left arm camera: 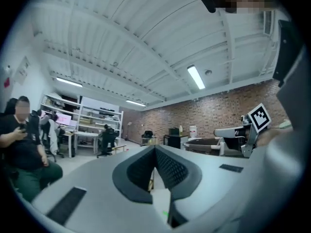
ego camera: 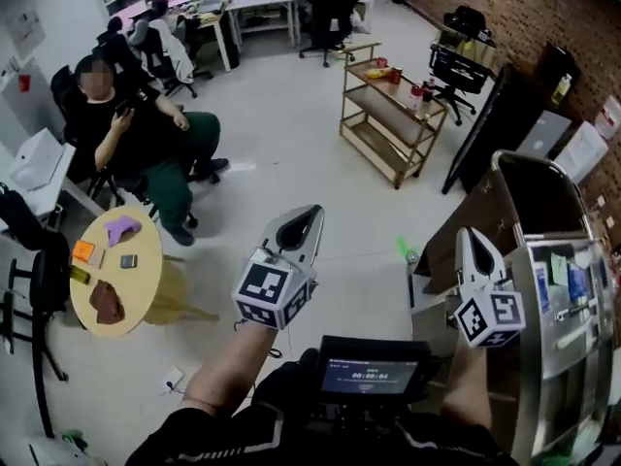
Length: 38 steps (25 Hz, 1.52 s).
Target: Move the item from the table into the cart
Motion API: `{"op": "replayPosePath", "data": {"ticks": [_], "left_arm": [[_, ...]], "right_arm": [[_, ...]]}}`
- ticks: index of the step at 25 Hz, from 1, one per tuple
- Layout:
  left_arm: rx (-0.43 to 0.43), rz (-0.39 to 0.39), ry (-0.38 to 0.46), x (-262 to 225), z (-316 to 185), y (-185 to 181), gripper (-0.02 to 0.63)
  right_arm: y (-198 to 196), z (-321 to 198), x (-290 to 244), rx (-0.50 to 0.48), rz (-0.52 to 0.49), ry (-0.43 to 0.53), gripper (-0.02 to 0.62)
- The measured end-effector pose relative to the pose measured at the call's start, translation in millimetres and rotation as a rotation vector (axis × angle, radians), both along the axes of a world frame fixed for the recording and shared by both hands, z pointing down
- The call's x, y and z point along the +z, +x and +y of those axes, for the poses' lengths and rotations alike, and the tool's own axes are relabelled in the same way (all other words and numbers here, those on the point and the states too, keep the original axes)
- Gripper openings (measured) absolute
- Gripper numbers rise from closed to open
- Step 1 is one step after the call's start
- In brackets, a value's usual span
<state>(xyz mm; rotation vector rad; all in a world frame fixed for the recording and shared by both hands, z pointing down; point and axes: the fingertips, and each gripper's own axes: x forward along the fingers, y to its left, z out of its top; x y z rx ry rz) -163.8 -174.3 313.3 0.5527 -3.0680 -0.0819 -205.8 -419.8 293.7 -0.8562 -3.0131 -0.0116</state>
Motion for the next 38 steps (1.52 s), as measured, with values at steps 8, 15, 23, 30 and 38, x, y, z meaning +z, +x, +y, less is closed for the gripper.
{"op": "replayPosePath", "data": {"ticks": [8, 15, 23, 30, 38], "left_arm": [[-0.494, 0.032, 0.017, 16.5, 185.8, 72.1, 0.005], [-0.739, -0.019, -0.023, 13.7, 353.6, 161.7, 0.005], [-0.971, -0.018, 0.004, 29.7, 526.5, 261.2, 0.005], [-1.149, 0.029, 0.037, 60.5, 637.3, 294.6, 0.005], [-1.325, 0.053, 0.018, 62.0, 753.4, 265.1, 0.005]], "right_arm": [[-41.9, 218.0, 23.1, -0.452, 0.034, -0.021, 0.005], [0.5, 432.2, 19.0, -0.682, 0.016, -0.035, 0.005], [70.8, 647.5, 30.8, -0.921, -0.004, -0.007, 0.005], [91.7, 801.6, 52.9, -1.115, 0.014, 0.026, 0.005], [67.6, 981.2, 53.4, -1.353, 0.049, 0.045, 0.005]]}}
